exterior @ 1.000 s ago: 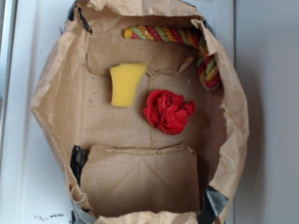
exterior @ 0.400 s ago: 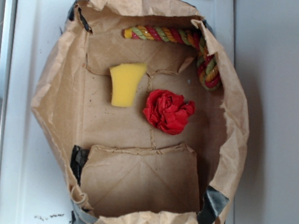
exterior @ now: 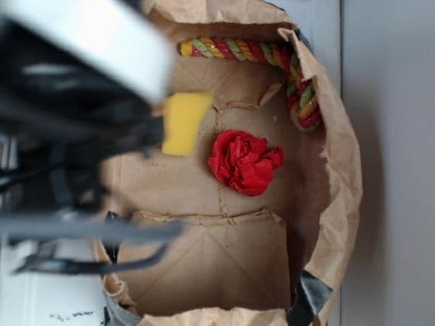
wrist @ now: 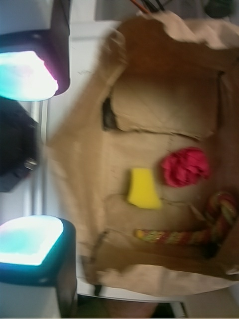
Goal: Grab the multicolored rope.
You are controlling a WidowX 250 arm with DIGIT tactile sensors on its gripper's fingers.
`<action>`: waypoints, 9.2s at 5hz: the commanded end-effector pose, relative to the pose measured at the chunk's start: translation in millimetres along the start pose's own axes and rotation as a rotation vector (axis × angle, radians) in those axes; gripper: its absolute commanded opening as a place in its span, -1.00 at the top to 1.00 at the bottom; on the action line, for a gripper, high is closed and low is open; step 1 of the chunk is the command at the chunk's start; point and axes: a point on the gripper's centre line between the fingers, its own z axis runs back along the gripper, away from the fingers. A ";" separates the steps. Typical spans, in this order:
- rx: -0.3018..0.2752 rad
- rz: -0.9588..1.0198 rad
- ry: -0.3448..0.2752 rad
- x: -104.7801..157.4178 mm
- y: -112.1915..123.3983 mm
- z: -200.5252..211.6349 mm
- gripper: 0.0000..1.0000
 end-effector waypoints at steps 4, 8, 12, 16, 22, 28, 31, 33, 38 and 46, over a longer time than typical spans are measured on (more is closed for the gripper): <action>-0.047 -0.343 -0.078 50.5 52.7 -94.0 -1.00; 0.046 -0.194 -0.106 19.6 79.4 -106.3 -1.00; 0.135 -0.179 -0.148 6.5 66.6 -101.4 -1.00; 0.183 -0.121 -0.155 23.2 68.1 -106.4 -1.00; 0.203 -0.120 -0.182 53.0 35.3 -100.6 -1.00; 0.398 -0.003 -0.165 73.3 99.5 -134.8 -1.00; 0.439 0.047 -0.147 85.7 119.4 -148.6 -1.00; 0.460 0.080 -0.110 94.8 129.7 -165.1 -1.00; 0.503 0.163 -0.082 103.8 151.4 -187.5 -1.00; 0.496 0.183 -0.099 93.3 146.5 -186.2 1.00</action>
